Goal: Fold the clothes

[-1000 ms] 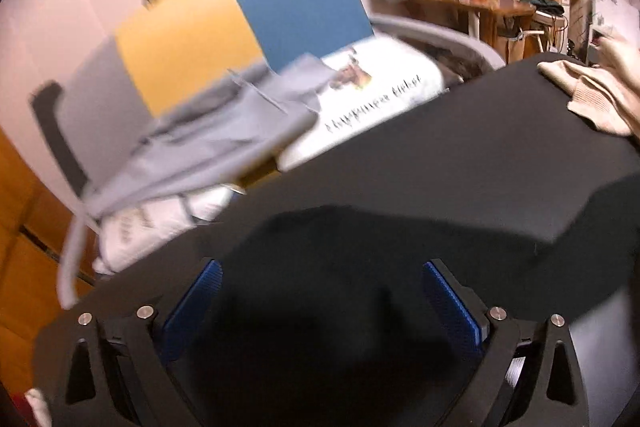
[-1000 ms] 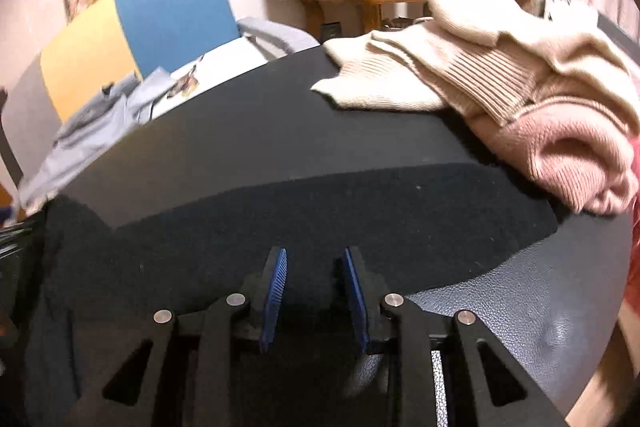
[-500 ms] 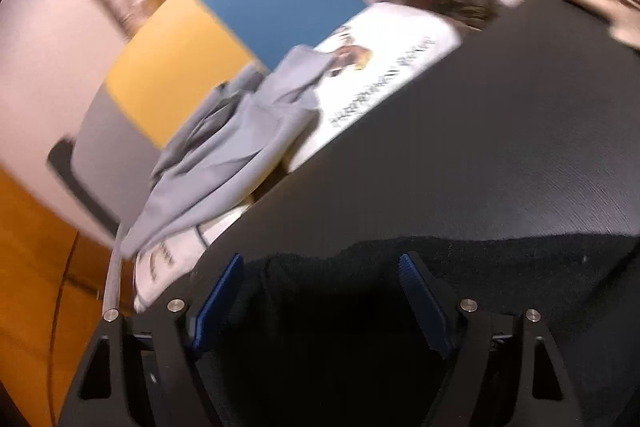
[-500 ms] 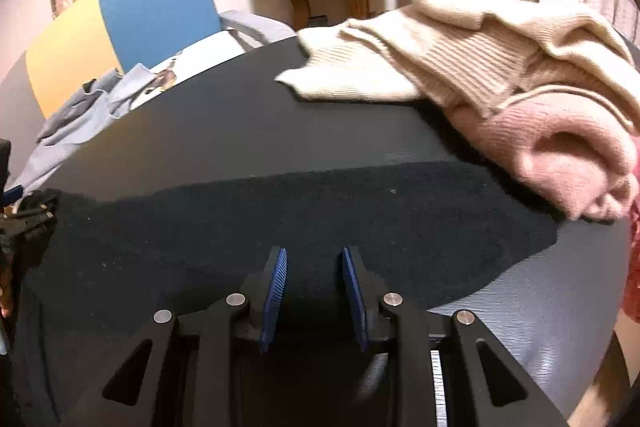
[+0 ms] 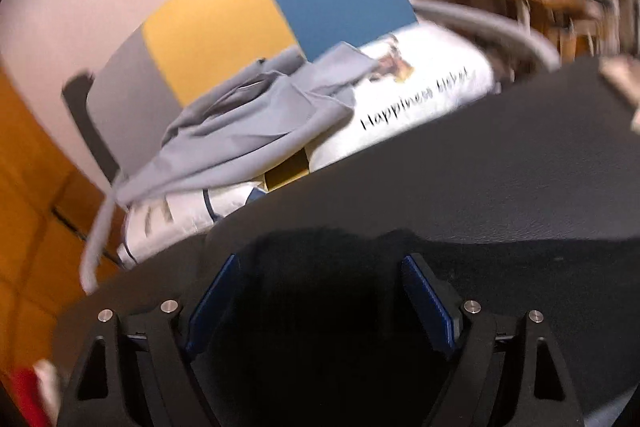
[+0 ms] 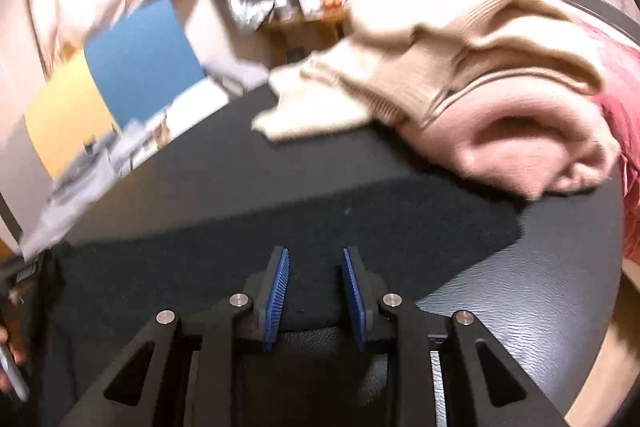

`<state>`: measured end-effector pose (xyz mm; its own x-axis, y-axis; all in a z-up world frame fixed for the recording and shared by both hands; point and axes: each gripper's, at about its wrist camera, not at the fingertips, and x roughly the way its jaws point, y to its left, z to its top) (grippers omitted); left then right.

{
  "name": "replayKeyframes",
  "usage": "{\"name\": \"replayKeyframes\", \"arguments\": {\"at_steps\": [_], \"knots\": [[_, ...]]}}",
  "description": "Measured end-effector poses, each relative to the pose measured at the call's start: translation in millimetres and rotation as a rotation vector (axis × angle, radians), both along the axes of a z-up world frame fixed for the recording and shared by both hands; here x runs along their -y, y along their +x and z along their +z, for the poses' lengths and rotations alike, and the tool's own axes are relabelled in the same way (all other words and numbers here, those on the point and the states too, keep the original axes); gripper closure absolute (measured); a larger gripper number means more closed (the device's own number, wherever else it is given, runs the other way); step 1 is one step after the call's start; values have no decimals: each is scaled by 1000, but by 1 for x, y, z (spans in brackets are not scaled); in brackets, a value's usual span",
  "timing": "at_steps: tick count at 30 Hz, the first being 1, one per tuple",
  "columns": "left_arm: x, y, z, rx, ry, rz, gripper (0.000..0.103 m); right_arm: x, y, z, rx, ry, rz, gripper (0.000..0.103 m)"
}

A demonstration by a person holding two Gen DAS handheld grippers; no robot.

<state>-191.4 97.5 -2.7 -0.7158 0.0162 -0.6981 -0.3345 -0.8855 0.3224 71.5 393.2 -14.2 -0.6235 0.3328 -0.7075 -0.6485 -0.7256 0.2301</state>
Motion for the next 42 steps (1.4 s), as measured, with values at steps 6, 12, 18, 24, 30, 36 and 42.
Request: {"name": "replayKeyframes", "arguments": {"at_steps": [6,12,18,24,30,36,42], "knots": [[86,51,13,77,212,34,17,21,1,-4,14,-73,-7,74],[174,103,-5,159,248,141,17,156,-38,24,-62,-93,351,74],[257,149,18,102,327,230,15,311,-70,28,-59,-75,723,74],[333,210,24,53,280,231,11,371,-88,-11,56,-65,764,73],[328,286,6,93,193,5,11,396,-79,-18,66,56,753,73],[280,331,-5,132,155,-214,9,393,-75,-20,57,64,755,72],[255,339,-37,214,58,-222,9,391,-79,-19,55,68,757,72]]}}
